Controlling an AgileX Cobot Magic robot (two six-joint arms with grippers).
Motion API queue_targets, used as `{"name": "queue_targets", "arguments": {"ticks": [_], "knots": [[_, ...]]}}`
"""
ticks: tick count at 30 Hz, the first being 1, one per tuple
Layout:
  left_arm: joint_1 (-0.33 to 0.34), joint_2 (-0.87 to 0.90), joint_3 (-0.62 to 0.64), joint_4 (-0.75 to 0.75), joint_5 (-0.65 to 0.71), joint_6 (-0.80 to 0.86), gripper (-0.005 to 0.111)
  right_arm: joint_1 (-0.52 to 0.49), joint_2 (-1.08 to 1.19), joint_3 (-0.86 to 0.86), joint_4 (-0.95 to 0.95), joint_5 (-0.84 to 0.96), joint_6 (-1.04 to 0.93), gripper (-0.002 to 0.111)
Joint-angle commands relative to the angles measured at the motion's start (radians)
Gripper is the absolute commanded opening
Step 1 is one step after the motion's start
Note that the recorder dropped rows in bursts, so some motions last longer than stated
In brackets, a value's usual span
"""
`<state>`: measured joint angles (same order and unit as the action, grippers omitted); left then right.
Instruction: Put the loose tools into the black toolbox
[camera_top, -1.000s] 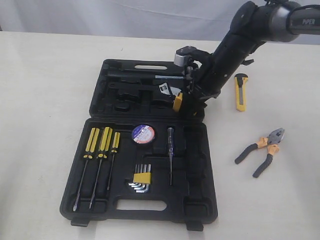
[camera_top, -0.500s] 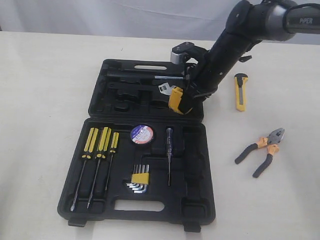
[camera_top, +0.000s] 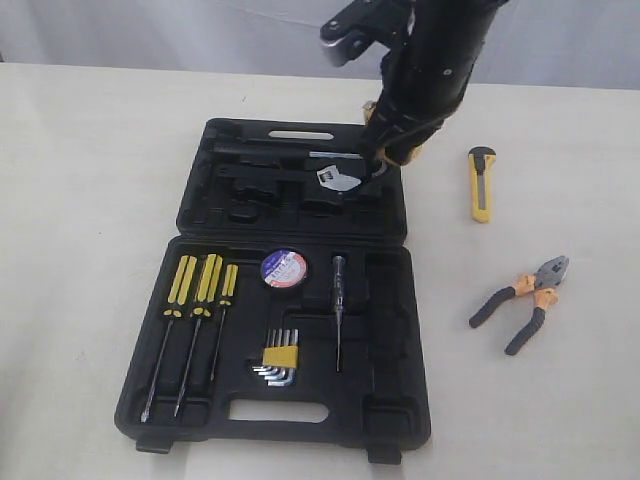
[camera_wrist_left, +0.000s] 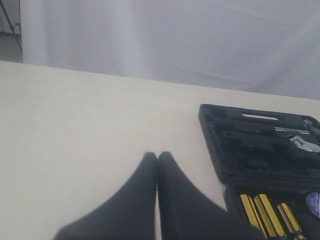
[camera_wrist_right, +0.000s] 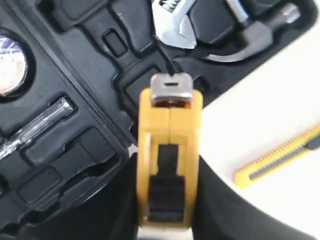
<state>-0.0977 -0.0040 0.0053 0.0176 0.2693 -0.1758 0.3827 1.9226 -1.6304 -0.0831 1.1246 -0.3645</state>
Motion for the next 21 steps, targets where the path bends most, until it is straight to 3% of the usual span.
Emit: {"name": "queue_targets", "arguments": {"ticks": [1, 4, 6, 11, 21], "knots": [[-0.006, 0.004, -0.005, 0.005, 0.001, 0.0, 0.0, 0.119, -0.004, 0.003, -0.255, 0.026, 0.299, -0.001], [-0.006, 0.004, -0.005, 0.005, 0.001, 0.0, 0.0, 0.235, 0.057, 0.003, -0.557, 0.066, 0.567, -0.001], [-0.006, 0.004, -0.005, 0.005, 0.001, 0.0, 0.0, 0.283, 0.122, 0.003, -0.596, 0.096, 0.616, -0.001], [-0.006, 0.004, -0.005, 0.005, 0.001, 0.0, 0.0, 0.294, 0.246, 0.003, -0.561, 0.096, 0.726, -0.001], [-0.006, 0.004, -0.005, 0.005, 0.001, 0.0, 0.0, 0.294, 0.248, 0.003, -0.508, 0.096, 0.765, 0.0]]}}
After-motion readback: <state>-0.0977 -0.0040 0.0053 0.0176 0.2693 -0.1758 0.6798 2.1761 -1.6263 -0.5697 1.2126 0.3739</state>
